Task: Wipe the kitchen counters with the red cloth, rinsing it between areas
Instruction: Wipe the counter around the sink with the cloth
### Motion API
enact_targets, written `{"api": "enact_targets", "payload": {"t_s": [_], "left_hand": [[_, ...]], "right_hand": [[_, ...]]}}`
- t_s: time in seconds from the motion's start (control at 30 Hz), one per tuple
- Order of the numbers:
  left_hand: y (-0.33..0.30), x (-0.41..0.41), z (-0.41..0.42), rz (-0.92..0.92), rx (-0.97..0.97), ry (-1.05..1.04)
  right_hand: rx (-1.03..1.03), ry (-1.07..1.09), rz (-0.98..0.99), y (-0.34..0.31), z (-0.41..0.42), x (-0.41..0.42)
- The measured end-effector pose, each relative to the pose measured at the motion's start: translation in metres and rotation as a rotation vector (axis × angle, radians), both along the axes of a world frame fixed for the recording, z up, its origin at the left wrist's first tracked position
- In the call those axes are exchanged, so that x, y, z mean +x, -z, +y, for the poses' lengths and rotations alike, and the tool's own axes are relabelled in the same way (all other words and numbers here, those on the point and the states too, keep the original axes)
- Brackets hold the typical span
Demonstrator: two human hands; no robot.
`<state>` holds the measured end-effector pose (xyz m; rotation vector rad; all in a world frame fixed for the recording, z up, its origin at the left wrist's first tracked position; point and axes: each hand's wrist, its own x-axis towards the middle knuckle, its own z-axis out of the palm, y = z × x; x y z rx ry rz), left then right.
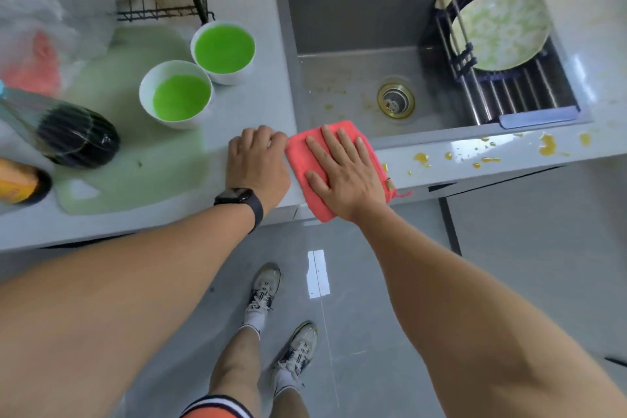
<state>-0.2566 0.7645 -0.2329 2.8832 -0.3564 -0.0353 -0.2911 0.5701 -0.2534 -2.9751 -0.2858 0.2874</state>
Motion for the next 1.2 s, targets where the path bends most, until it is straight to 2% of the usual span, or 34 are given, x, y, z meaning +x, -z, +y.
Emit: {"api": "enact_targets", "payload": {"t_s": [0.1,0.3,0.47,0.77,1.07,1.2], "left_hand": [[0.002,0.02,-0.04,0.05,-0.024,0.052],[0.022,0.049,-0.098,0.03,-0.088,0.129],[0.037,0.045,-0.105,-0.012,-0.003,0.116],[0.039,0.044,-0.107,-0.056,-0.001,0.104],[0.046,0.046,-0.108,-0.11,-0.013,0.07],[0.045,0.046,-0.108,-0.112,-0.022,0.061]], "right_hand": [[-0.01,0.082,-0.01,0.001,-0.037,-0.001],[0.007,0.196,0.025,0.0,-0.089,0.011],[0.001,0.244,-0.016,0.004,-0.095,0.018],[-0.024,0.284,-0.118,0.006,-0.092,0.03],[-0.107,0.345,-0.091,0.001,-0.089,0.062],[-0.053,0.33,-0.142,0.006,-0.09,0.051]]}}
